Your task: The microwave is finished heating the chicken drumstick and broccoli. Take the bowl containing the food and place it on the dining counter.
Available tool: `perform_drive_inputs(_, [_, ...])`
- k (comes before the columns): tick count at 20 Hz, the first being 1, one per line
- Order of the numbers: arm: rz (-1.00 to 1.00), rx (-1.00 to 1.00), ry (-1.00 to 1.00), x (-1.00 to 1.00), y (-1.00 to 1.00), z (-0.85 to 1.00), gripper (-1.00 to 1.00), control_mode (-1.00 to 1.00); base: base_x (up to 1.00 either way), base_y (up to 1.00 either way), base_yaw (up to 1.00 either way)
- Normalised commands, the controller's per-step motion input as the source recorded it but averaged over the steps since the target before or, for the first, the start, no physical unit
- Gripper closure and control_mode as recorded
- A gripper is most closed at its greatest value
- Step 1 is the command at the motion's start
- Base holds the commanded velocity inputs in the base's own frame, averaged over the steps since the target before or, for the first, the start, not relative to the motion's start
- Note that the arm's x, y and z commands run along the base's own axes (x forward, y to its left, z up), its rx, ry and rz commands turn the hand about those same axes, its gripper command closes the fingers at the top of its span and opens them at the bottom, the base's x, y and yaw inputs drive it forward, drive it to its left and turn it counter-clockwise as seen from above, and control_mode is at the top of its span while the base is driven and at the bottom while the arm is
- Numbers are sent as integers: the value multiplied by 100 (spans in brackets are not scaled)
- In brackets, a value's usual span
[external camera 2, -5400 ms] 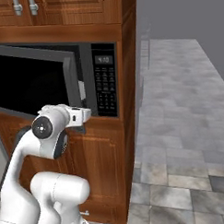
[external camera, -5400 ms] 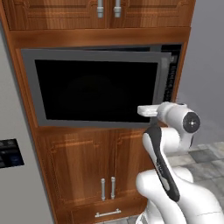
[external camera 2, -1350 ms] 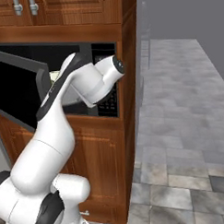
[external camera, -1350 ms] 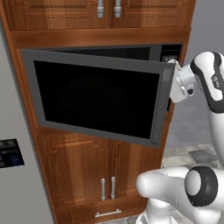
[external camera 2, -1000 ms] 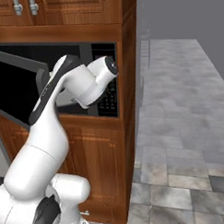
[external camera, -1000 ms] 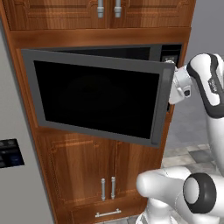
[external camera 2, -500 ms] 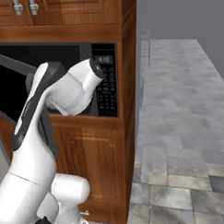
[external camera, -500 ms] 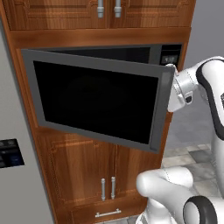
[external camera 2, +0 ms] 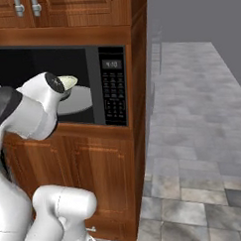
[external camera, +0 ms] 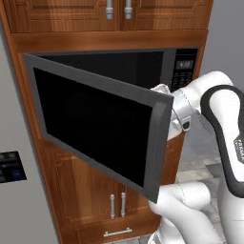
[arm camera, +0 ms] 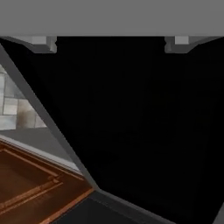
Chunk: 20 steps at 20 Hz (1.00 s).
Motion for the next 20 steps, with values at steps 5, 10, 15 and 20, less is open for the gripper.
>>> perform_drive_inputs(5, [0, 2, -2, -64, 100, 0, -100, -100, 0, 0, 0])
perform_drive_inputs(10, [-5, 4, 0, -45, 100, 2, -100, -100, 0, 0, 0])
perform_drive_inputs(15, [-16, -2, -2, -3, 85, 8, -100, -100, 0, 0, 0])
perform_drive_inputs(20, [-1, -4, 1, 21, -5, 2, -100, -100, 0, 0, 0])
